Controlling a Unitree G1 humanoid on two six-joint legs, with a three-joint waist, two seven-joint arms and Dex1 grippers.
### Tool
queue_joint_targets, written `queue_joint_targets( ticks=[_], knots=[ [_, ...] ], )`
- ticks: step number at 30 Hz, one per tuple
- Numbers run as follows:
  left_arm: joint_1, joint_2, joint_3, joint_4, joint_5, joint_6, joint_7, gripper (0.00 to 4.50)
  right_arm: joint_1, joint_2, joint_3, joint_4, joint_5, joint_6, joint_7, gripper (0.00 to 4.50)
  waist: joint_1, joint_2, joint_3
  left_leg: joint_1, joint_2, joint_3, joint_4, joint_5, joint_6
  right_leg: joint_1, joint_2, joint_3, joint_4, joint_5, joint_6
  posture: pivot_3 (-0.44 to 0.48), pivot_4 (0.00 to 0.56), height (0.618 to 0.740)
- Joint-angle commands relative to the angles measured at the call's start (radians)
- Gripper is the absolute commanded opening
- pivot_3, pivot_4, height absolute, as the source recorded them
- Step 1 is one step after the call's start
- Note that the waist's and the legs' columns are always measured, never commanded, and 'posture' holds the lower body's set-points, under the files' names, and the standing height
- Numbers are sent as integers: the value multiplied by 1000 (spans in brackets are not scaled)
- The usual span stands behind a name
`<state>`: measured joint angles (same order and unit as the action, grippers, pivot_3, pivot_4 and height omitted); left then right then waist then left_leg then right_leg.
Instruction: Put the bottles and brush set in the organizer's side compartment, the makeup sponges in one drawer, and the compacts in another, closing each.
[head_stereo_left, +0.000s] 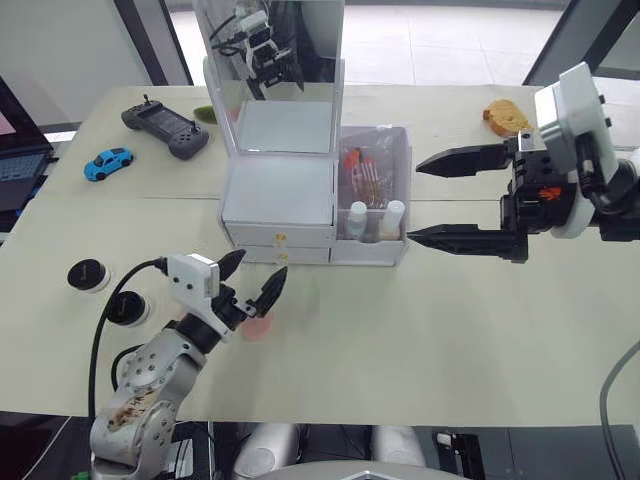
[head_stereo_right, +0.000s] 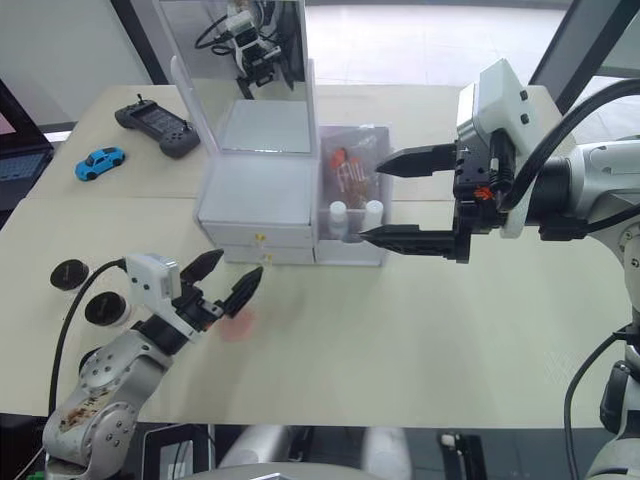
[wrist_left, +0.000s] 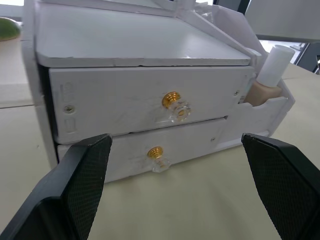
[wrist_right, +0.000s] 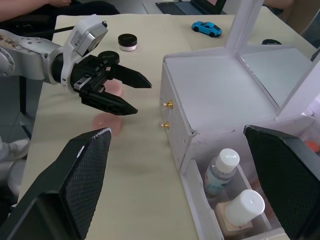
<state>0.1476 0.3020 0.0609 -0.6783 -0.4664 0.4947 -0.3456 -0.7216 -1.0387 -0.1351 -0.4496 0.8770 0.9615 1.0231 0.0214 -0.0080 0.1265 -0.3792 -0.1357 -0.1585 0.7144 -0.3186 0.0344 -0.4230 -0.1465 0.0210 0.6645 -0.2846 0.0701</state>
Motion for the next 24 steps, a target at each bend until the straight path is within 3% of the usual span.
queue_joint_targets(
  ticks=[1,2,5,8,14,24],
  knots=[
    [-26,-30,-56,-12,43,-37,33,4472,-35,-32,-16,-2,-1,8,-8,4500,0,0,0,0,0,0,0,0,0,0,0,0,0,0,0,0,150,734],
    [-26,-42,-66,-13,54,-44,46,4472,-42,-38,-14,3,-1,12,-10,4500,0,0,0,0,0,0,0,0,0,0,0,0,0,0,0,0,150,734],
    [-12,-78,-80,-17,80,-59,84,3917,-71,-63,-9,29,5,33,-1,4500,2,-1,0,0,0,1,0,0,0,0,0,0,0,0,0,0,150,734],
    [-9,-102,-104,-13,116,-64,117,2961,-106,-76,10,66,-8,39,13,4500,4,-1,1,0,1,1,0,0,0,0,1,0,0,0,0,0,150,734],
    [-17,-158,-184,3,197,-88,175,2961,-187,-93,77,130,-55,43,52,4500,15,-1,1,0,0,3,-1,0,0,-1,0,2,0,0,0,0,150,734],
    [-34,-206,-220,32,308,-138,249,2961,-250,-83,132,192,-137,16,100,4500,23,-3,2,0,0,4,-1,0,1,-1,1,3,-1,1,1,0,150,734]
  ],
)
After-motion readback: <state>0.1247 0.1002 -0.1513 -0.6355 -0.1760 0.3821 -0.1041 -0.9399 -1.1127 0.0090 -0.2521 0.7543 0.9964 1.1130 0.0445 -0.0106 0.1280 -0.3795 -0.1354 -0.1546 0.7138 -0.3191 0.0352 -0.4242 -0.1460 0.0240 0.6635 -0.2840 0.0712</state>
